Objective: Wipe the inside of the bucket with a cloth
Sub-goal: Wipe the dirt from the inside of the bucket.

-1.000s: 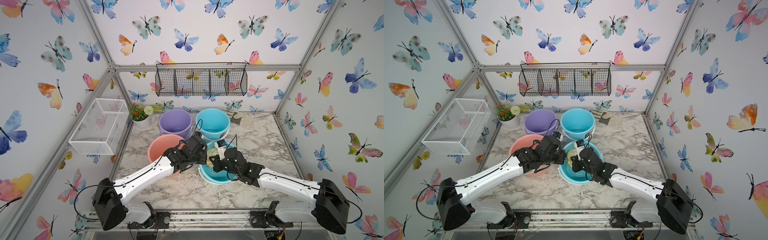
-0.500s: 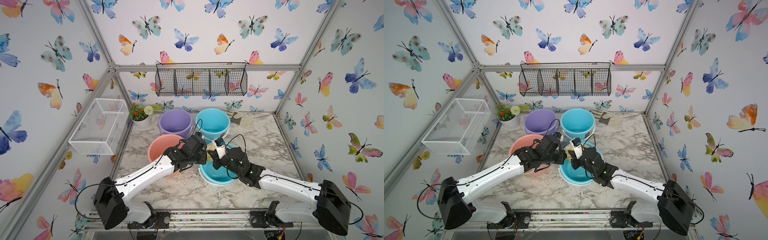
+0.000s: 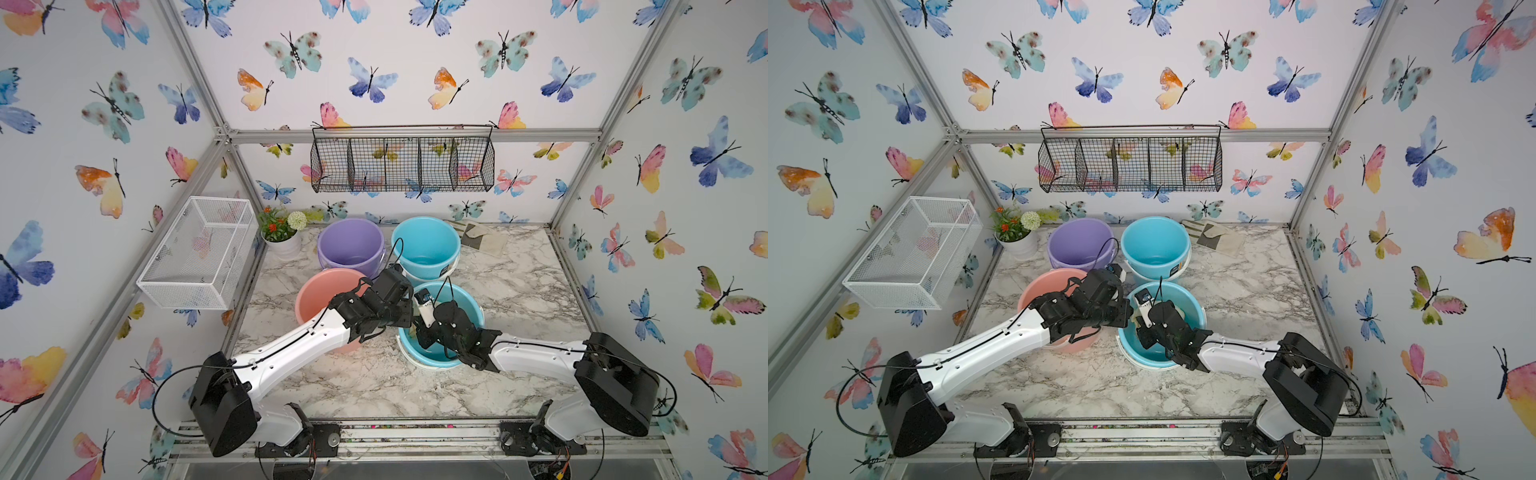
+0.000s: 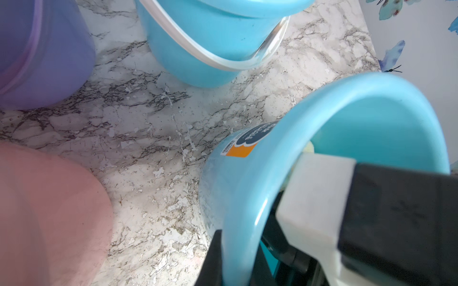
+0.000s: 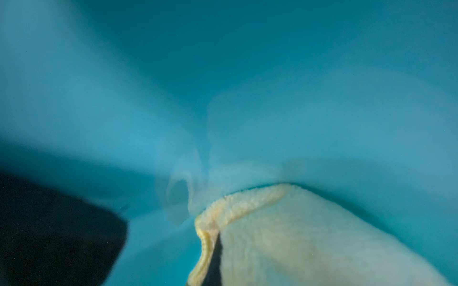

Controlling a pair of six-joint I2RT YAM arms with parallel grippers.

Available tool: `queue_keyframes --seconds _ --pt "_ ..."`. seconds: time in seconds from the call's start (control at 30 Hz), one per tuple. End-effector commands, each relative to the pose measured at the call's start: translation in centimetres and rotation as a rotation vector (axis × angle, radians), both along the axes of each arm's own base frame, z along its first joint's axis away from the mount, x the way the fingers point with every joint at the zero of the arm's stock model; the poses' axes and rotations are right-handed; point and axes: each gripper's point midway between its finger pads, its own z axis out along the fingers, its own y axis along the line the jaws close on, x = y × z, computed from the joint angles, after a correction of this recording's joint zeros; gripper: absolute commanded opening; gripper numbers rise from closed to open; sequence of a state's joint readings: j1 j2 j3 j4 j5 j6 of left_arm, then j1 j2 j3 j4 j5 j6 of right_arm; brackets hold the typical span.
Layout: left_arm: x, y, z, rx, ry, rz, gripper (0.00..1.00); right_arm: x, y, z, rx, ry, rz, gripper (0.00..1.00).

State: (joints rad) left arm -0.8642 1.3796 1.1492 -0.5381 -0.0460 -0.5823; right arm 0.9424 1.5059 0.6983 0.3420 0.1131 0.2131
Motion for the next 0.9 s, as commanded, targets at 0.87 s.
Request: queue_keyframes --seconds 0.87 --pt "-0.2 -1.7 1.3 -0.049 -0.015 -0.059 0.00 1.0 -0.2 11.5 -0.017 -0.246 0.043 0.02"
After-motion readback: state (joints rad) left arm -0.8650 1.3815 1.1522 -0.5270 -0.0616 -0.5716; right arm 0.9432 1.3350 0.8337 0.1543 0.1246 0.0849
